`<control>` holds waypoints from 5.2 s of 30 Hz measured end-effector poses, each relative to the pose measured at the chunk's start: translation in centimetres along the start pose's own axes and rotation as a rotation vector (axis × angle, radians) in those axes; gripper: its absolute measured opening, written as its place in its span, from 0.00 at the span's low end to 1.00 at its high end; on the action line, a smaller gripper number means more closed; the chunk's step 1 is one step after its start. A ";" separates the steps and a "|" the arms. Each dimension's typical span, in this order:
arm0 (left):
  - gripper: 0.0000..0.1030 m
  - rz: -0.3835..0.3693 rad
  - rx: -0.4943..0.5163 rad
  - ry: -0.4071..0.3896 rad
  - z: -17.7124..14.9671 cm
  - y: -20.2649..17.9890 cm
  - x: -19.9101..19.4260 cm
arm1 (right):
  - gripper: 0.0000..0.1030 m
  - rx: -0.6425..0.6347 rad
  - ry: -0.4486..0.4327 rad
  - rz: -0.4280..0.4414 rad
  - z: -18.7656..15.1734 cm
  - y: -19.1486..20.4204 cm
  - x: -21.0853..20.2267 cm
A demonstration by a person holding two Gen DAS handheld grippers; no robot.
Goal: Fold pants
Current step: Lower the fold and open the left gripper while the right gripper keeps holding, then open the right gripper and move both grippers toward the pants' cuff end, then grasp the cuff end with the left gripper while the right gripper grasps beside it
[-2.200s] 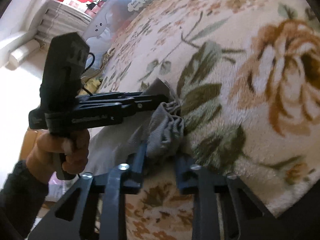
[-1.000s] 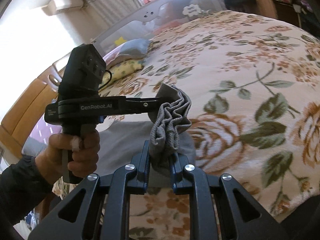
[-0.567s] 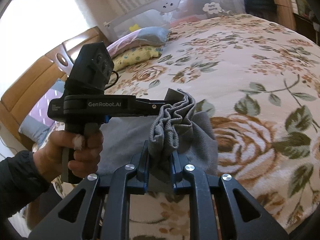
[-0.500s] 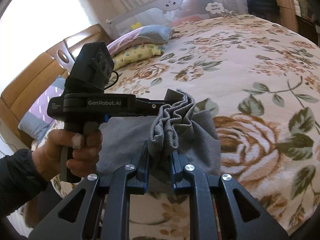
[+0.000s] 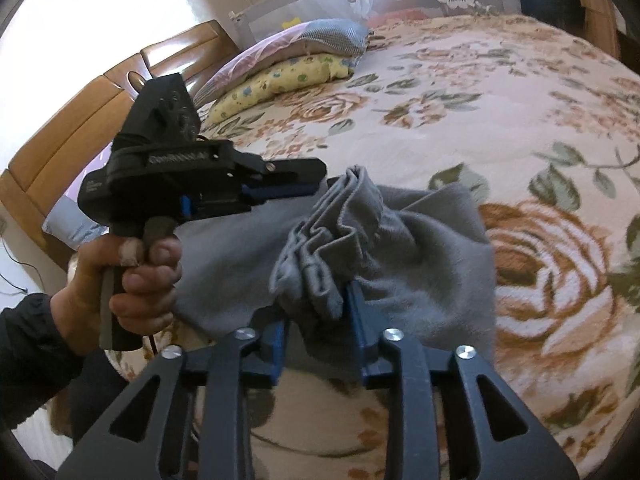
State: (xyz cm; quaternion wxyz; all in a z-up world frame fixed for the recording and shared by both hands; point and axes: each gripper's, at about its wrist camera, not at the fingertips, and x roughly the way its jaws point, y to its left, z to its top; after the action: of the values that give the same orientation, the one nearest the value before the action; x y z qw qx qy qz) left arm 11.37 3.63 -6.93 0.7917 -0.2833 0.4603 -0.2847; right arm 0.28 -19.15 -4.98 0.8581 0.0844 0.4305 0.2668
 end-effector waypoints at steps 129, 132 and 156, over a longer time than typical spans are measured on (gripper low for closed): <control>0.51 0.339 -0.728 -0.487 -13.8 11.5 -17.4 | 0.51 -0.552 0.494 0.293 12.6 25.4 21.0; 0.53 0.341 -0.735 -0.491 -13.5 11.7 -17.2 | 0.52 -0.575 0.520 0.291 12.3 26.3 22.3; 0.16 0.366 -0.516 -0.542 -9.8 6.1 -17.3 | 0.29 -0.459 0.374 0.367 14.1 22.9 16.3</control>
State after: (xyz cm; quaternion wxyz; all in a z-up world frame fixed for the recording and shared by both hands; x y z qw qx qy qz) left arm -3.38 18.25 -5.50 0.8249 -0.4505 0.3342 0.0703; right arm 10.45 10.01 0.90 0.6986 -0.0853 0.4867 0.5174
